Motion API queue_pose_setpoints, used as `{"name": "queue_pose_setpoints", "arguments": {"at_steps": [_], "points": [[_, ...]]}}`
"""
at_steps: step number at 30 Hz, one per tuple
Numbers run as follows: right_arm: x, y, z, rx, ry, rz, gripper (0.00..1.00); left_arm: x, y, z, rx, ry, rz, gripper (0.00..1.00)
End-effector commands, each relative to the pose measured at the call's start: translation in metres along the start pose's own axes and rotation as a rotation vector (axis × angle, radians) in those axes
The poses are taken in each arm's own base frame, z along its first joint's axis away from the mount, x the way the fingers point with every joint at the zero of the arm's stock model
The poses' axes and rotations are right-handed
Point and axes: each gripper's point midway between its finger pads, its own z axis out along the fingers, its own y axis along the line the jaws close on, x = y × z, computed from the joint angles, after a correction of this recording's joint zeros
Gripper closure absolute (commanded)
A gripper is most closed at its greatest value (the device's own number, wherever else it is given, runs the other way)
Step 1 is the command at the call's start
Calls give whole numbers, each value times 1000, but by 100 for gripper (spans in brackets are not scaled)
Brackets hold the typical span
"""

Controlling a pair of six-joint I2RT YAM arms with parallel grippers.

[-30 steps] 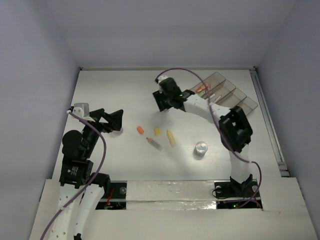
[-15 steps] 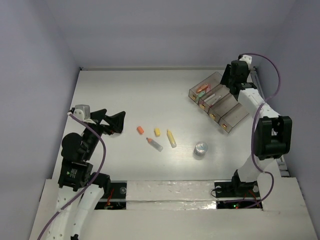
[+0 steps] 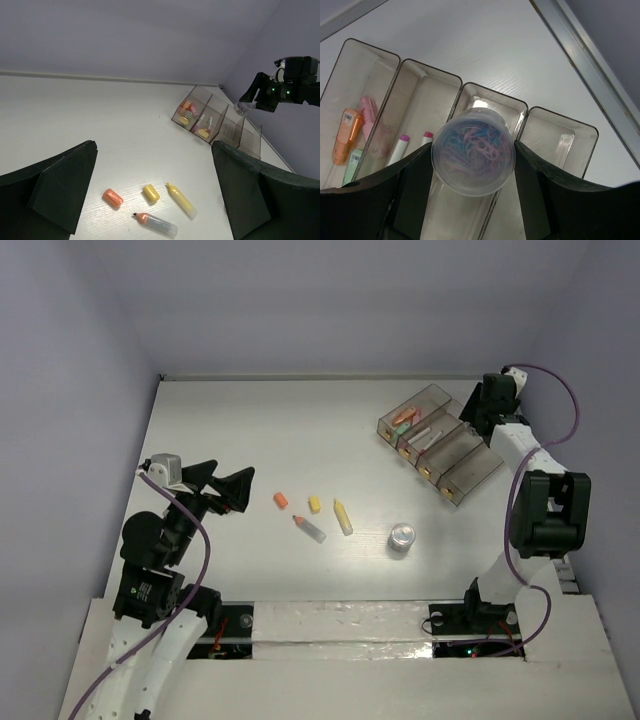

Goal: Sort the stationery into containers
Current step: Place the stationery in the storage box, then pick up the stationery from the center of the board.

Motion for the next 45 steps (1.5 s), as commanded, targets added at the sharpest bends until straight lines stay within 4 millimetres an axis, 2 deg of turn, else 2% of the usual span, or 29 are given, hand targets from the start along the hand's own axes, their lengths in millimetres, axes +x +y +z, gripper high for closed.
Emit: {"name": "queue_pose_setpoints", "arguments": {"at_steps": [1,12,19,25,26,27,31,33,36,37,40,41,42,43,44,45], "points": [[-18,7,6,-26,-63,45,48,-23,-9,-2,25,-67,15,1],[7,3,27,-28,-10,69,46,-19,-7,2,21,-52,15,1],[15,-4,34,4,1,107,44,-17,-7,3,19,-47,14,1],[19,-6,39,5,16,119,30,-18,-7,3,19,-48,16,1],[18,-6,39,5,16,117,24,-18,-7,3,19,-48,16,1],[18,-6,39,7,17,117,22,-18,-7,3,19,-48,14,1],[11,-3,34,-10,3,121,20,-19,-7,2,19,-52,15,1],[4,-1,29,-26,-10,127,15,-19,-7,2,21,-51,15,1],[-10,5,13,-75,-35,137,16,-19,-7,2,21,-51,15,1],[-15,10,7,-112,-50,140,18,-18,-7,2,20,-50,16,1],[-32,49,-27,-297,-118,138,37,-20,-5,3,12,-54,16,1],[-33,65,-37,-359,-124,124,47,-19,-5,3,10,-50,16,1],[-27,94,-53,-441,-120,81,50,-20,-3,3,1,-55,17,1],[-26,113,-64,-505,-121,54,50,-20,-2,3,1,-55,19,1],[-18,135,-77,-582,-103,1,50,-21,0,4,-9,-59,19,1],[-3,168,-98,-666,-84,-50,50,-22,0,4,-10,-61,19,1]]}}
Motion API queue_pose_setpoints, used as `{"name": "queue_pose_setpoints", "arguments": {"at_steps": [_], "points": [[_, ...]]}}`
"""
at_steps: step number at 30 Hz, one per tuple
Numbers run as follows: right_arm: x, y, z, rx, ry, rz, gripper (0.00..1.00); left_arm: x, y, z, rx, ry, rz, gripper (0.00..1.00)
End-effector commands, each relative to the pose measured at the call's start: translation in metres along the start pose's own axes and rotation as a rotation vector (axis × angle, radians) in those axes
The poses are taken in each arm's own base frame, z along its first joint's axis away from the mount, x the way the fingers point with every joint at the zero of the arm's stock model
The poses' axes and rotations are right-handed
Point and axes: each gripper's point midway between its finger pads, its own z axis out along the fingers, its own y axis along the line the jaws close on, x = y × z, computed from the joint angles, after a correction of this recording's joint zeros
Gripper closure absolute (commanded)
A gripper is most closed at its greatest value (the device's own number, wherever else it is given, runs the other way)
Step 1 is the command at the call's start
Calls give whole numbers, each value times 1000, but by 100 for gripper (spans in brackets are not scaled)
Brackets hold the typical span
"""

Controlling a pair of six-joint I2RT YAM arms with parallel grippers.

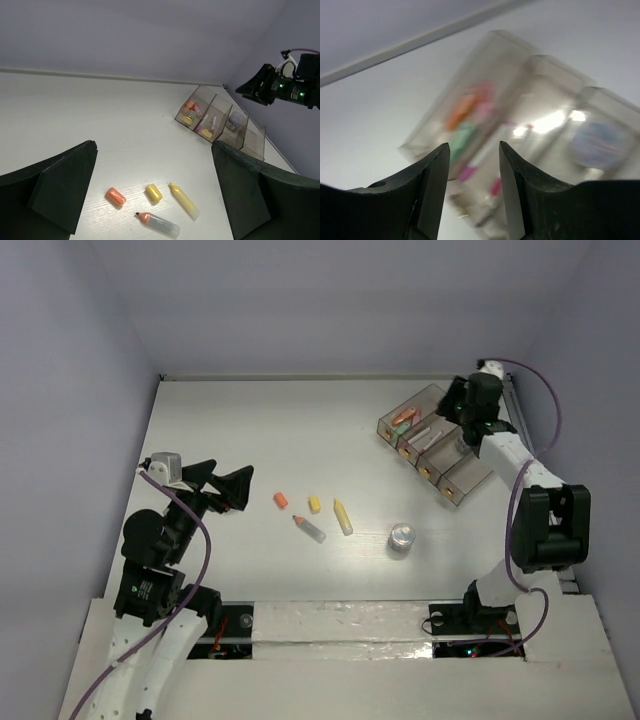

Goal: Sort the stationery into containers
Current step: Pick up the stationery from the center of the board.

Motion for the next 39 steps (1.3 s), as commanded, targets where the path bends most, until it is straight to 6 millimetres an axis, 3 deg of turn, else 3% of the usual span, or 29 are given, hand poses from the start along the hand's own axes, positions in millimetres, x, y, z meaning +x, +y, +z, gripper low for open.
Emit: {"name": "queue_pose_setpoints", "arguments": {"at_steps": [1,3,4,6,7,10,11,13,15,17,19,25,30,35,39], "points": [[13,130,-33,-392,0,-145,50,-22,-4,1,9,-66,19,1],[37,174,-43,-515,50,-214,48,-22,-2,2,-3,-65,20,1],[58,210,-61,-611,78,-263,46,-25,1,2,-15,-75,22,1],[85,252,-77,-743,117,-353,38,-26,4,3,-26,-77,24,1],[111,283,-99,-831,146,-402,34,-27,6,4,-37,-82,25,1],[155,328,-120,-964,191,-502,29,-30,9,4,-52,-89,27,1],[179,347,-141,-1036,220,-541,25,-30,10,3,-55,-90,27,1],[208,367,-152,-1105,242,-589,21,-32,14,3,-75,-98,31,1],[239,384,-174,-1183,271,-638,15,-33,17,3,-88,-102,34,1],[263,396,-182,-1230,294,-669,11,-32,17,4,-90,-98,33,1],[289,409,-201,-1281,315,-709,10,-32,17,4,-90,-98,33,1],[349,439,-202,-1264,301,-868,7,-34,21,2,-109,-103,37,1],[366,448,-177,-1176,281,-876,7,-36,21,1,-112,-110,42,1],[378,455,-165,-1160,271,-840,9,-36,20,1,-108,-111,39,1],[372,472,-163,-1175,214,-778,10,-35,20,1,-105,-105,37,1]]}}
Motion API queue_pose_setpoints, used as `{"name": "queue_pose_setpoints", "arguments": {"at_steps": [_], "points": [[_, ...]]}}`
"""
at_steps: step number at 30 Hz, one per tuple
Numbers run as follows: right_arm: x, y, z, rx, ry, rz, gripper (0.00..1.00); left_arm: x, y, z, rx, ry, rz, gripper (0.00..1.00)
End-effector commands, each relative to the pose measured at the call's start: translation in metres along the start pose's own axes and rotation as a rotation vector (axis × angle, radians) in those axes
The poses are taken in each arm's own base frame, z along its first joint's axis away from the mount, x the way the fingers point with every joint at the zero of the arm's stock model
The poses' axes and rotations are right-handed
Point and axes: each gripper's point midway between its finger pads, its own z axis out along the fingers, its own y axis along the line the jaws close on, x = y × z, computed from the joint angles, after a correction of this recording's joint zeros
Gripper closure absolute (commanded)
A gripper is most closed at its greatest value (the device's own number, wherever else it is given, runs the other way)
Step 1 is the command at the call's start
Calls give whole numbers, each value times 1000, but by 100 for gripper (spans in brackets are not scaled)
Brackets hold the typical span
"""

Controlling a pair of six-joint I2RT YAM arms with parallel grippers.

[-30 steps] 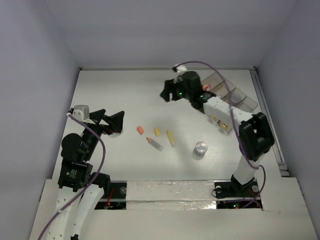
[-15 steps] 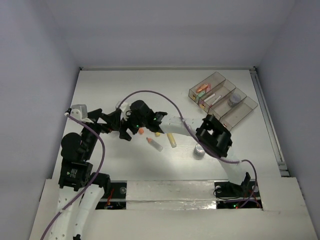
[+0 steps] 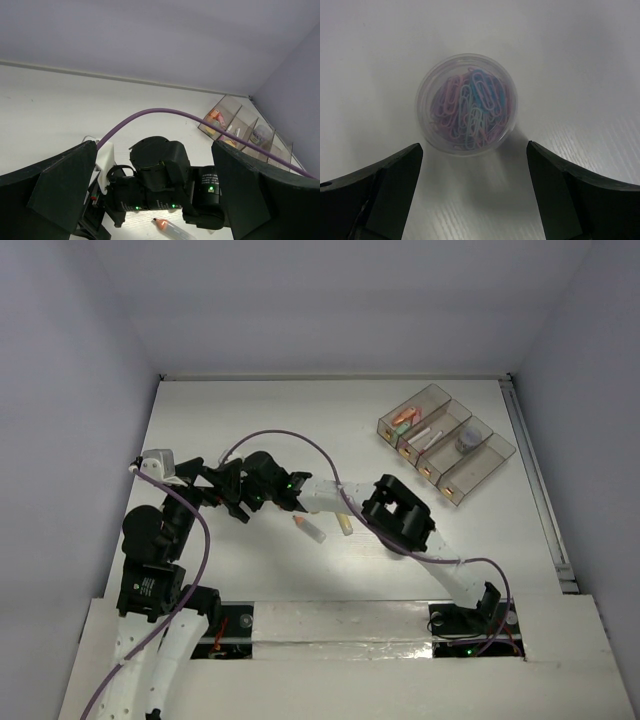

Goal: Sort the stationery into containers
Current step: Pick up the stationery from the center of the board.

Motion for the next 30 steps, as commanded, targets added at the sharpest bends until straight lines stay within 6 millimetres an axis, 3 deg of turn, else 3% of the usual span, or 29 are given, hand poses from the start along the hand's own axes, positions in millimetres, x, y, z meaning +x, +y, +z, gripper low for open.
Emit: {"name": "queue_pose_setpoints", "arguments": {"at_steps": [1,5,13,16,17,20,26,30], "points": [[-50,-6,3,33,-160,10,10,-28,-9,-2,23,-75,15,1],[-63,-7,8,36,-208,32,14,-27,-9,-2,26,-72,13,1],[-66,-5,13,20,-234,56,17,-26,-11,-2,37,-69,11,1],[-71,-7,13,32,-250,62,27,-25,-11,-2,38,-67,11,1],[-70,-8,13,37,-244,63,37,-25,-11,-2,38,-67,12,1],[-72,-11,11,57,-248,57,43,-25,-11,-2,39,-67,11,1],[-86,-17,-2,101,-291,49,49,-26,-11,-2,39,-70,13,1],[-101,-20,-29,139,-356,65,51,-26,-11,-3,39,-70,13,1]]}}
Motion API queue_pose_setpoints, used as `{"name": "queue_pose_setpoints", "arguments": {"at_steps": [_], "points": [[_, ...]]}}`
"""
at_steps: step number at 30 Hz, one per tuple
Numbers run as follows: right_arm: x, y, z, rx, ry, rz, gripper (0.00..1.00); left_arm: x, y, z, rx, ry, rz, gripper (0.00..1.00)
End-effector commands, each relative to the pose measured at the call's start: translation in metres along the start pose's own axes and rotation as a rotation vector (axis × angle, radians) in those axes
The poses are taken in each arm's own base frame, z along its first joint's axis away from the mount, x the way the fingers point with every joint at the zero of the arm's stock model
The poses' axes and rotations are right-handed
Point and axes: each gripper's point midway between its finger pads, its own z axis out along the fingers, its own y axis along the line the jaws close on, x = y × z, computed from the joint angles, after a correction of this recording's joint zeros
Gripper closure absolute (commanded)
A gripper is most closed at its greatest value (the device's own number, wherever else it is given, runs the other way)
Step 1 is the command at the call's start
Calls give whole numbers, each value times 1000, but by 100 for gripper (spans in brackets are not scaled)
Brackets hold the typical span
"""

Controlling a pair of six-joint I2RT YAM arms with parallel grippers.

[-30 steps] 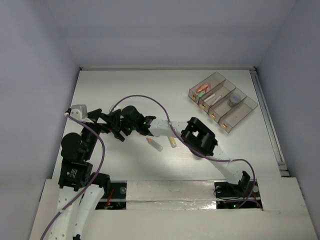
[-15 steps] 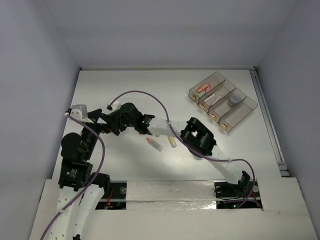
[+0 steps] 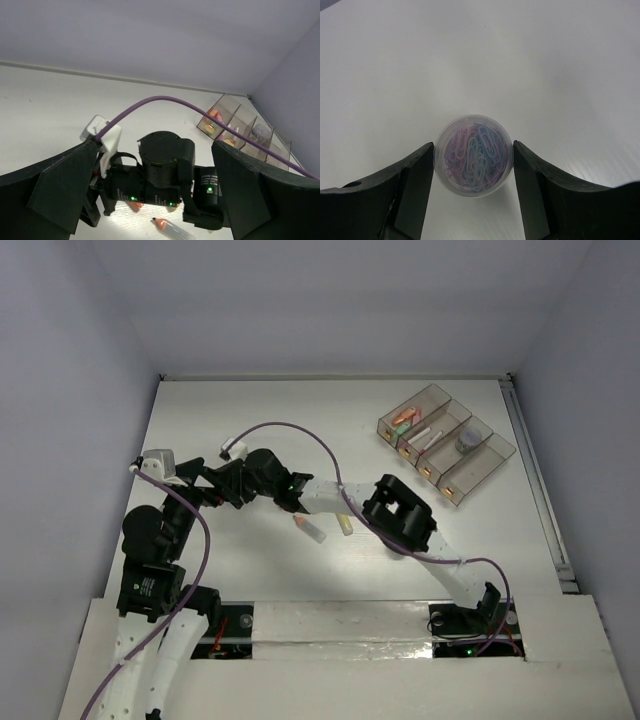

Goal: Sort the stationery into containers
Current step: Pick up the stationery from the center of the board, then place the stationery in the storage box.

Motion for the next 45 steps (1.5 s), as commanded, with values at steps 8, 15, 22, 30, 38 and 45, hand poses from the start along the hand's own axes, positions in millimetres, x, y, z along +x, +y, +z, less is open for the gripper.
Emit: {"name": "queue_pose_setpoints", "arguments": {"at_steps": [8,15,22,30,38,45], "points": [[-115,-25,-76,108,-323,102,51,-26,-10,-3,32,-75,13,1],[-131,-113,-150,266,-412,253,51,-25,-11,-3,39,-72,12,1],[-120,-240,-296,651,-472,318,50,-23,-12,-1,47,-64,12,1],[-48,-335,-456,1117,-448,461,50,-19,-19,0,80,-44,8,1],[15,-369,-524,1347,-444,612,50,-17,-20,1,83,-38,5,1],[44,-375,-519,1367,-390,675,50,-16,-22,0,91,-37,5,1]]}}
